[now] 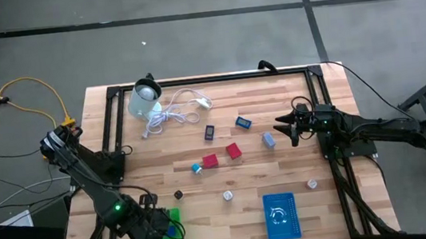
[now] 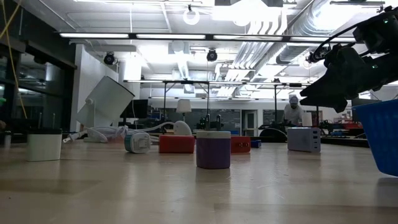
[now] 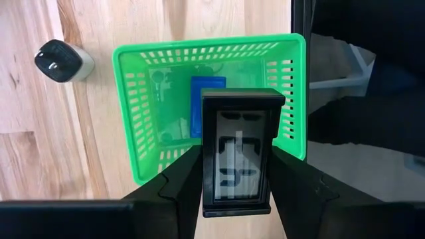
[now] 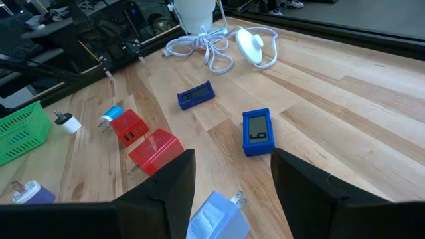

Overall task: Pick & Place Office items
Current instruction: Put the black digital clock into the green bin, then put the left blue digital clock into the green bin

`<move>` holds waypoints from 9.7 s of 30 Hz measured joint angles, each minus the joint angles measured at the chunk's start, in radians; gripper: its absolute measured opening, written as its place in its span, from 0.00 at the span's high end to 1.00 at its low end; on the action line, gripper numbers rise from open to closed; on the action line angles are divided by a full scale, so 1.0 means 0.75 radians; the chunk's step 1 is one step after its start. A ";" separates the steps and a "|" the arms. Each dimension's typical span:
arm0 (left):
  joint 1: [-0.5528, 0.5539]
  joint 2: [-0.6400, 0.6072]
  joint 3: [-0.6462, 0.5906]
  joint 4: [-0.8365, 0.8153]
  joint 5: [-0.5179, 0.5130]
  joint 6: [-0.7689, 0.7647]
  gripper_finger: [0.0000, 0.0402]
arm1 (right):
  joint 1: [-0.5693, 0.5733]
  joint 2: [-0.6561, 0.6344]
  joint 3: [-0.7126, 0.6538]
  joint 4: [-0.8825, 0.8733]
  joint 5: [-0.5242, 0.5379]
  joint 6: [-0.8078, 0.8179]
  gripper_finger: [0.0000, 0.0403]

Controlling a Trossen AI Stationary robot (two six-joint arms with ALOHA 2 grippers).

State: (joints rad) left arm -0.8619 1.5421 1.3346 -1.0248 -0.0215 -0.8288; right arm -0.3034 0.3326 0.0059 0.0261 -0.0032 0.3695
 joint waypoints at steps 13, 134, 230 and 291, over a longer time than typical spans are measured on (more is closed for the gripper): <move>0.014 0.022 -0.001 -0.002 -0.029 0.059 0.63 | 0.000 0.000 0.000 0.000 0.000 0.000 0.54; 0.024 0.092 -0.173 0.308 0.036 0.061 0.55 | 0.000 0.000 0.000 0.000 0.000 0.000 0.54; 1.445 -0.030 -0.173 0.225 0.070 0.078 0.55 | 0.000 0.000 0.000 0.000 0.000 0.000 0.54; 1.425 0.424 0.370 0.281 0.068 -0.343 0.55 | 0.000 0.000 0.000 0.006 0.001 0.000 0.54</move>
State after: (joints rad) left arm 0.2066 1.8602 1.6118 -0.8139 0.0297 -1.0859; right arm -0.3034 0.3328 0.0059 0.0303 -0.0029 0.3695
